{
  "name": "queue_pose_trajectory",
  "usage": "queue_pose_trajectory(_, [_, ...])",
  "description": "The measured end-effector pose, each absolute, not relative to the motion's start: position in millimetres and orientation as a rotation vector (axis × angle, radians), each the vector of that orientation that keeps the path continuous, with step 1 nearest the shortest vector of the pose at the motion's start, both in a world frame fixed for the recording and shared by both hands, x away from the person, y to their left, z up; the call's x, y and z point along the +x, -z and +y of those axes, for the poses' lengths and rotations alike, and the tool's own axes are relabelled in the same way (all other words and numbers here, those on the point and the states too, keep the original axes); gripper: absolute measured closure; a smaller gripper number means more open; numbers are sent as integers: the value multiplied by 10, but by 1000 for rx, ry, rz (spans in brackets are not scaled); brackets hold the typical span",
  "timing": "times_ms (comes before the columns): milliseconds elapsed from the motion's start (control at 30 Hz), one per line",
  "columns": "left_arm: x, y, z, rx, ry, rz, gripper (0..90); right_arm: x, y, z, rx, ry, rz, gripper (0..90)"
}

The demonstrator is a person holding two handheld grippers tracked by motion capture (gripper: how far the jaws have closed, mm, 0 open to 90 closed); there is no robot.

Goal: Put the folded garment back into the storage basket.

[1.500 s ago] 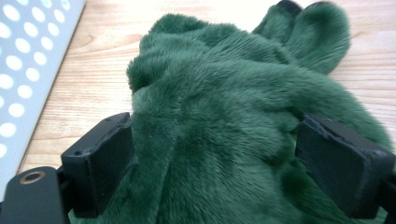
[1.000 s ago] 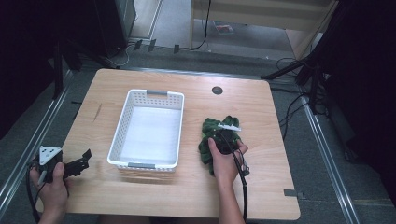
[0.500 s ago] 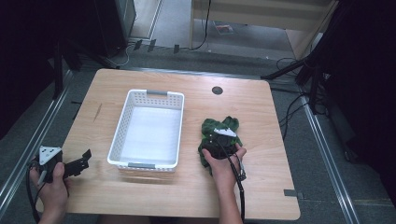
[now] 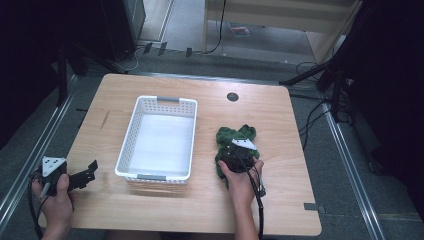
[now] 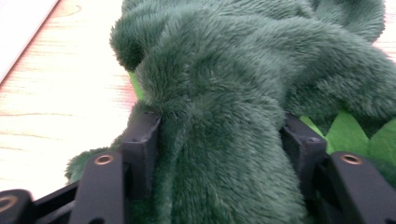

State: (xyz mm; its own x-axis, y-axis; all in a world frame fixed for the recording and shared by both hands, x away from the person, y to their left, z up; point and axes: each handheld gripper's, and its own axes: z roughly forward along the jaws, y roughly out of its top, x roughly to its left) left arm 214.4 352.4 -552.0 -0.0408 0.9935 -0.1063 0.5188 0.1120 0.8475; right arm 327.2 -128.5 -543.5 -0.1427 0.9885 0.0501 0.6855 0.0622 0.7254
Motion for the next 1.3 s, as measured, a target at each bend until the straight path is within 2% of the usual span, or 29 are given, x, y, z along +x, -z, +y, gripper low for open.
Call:
queue_pose_trajectory(333, [2145,5520,3524,1498,-822,1660,6,3288,5416,-1366,1613,-891,1955,613])
queue_pose_trajectory(933, [2148,5519,3529,1485,-827,1657,6,3253,5366,-1419,1638,-982,1902,715])
queue_pose_trajectory(1300, [2141,5516,3526,1494,-824,1655,6,3165,5008,-1423,1623,-1044,1865,722])
